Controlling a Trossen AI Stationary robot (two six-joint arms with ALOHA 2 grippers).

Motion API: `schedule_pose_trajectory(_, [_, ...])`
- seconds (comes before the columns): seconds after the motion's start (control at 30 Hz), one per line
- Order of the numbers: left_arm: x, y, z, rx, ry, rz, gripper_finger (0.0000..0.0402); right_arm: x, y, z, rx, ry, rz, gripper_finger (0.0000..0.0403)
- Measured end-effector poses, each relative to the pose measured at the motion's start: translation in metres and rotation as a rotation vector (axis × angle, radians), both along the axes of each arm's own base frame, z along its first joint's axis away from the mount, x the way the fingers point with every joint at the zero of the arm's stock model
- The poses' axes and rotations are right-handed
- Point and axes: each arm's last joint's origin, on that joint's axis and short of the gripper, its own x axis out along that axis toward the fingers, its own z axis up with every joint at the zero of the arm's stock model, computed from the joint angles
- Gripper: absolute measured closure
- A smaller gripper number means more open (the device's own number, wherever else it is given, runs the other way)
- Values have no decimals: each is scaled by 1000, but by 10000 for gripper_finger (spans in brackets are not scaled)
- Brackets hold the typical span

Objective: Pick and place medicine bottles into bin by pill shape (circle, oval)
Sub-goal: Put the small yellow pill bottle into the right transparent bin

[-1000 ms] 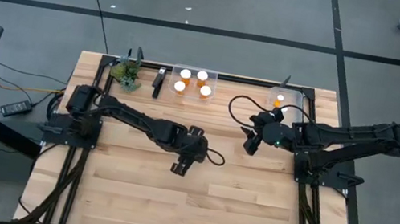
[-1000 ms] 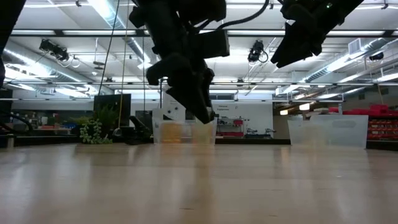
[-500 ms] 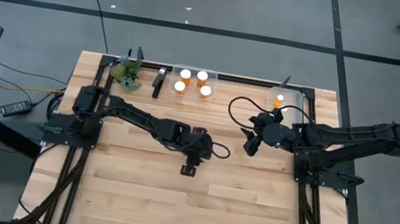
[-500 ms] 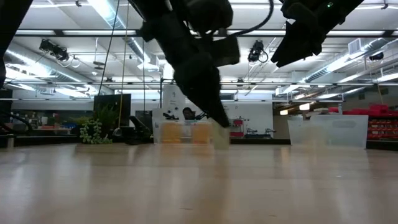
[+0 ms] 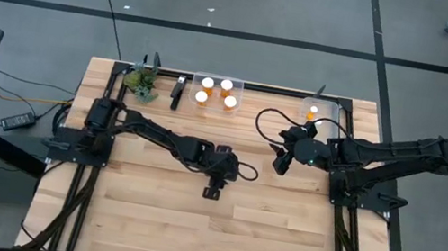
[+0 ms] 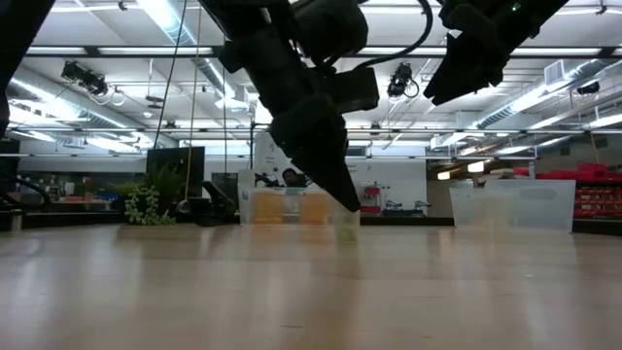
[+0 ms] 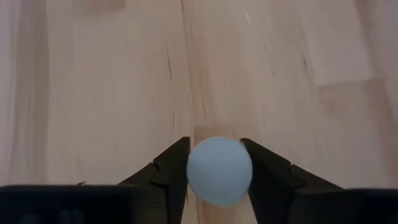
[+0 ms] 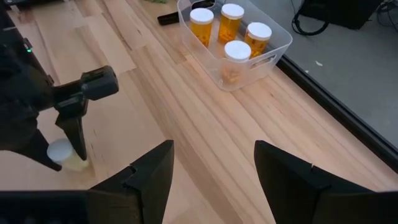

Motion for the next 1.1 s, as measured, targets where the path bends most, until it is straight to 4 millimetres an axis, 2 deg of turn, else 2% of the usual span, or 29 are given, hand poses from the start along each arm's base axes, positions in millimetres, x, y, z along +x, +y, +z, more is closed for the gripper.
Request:
schedule_pose_trajectory(0.27, [-1,0,1,9,0,-14,181,0,0,0,0,0,2,173])
schedule_pose_trajectory(0.4, [-5,0,11,17,4,-25,149,3,4,-2,-8,12,27,173])
schedule_pose_trajectory(0.53, [-14,-3,27,18,19,-34,134,16,15,-9,-46,30,109,173])
schedule_pose_trajectory(0.7, [-31,-12,50,27,53,-57,137,36,26,-21,-29,43,254,173])
schedule_pose_trajectory(0.87, [-54,-19,67,65,96,-98,163,54,35,-35,9,44,334,173])
schedule_pose_trajectory(1.1, [-101,-10,63,74,34,-47,202,79,45,-52,14,59,399,173])
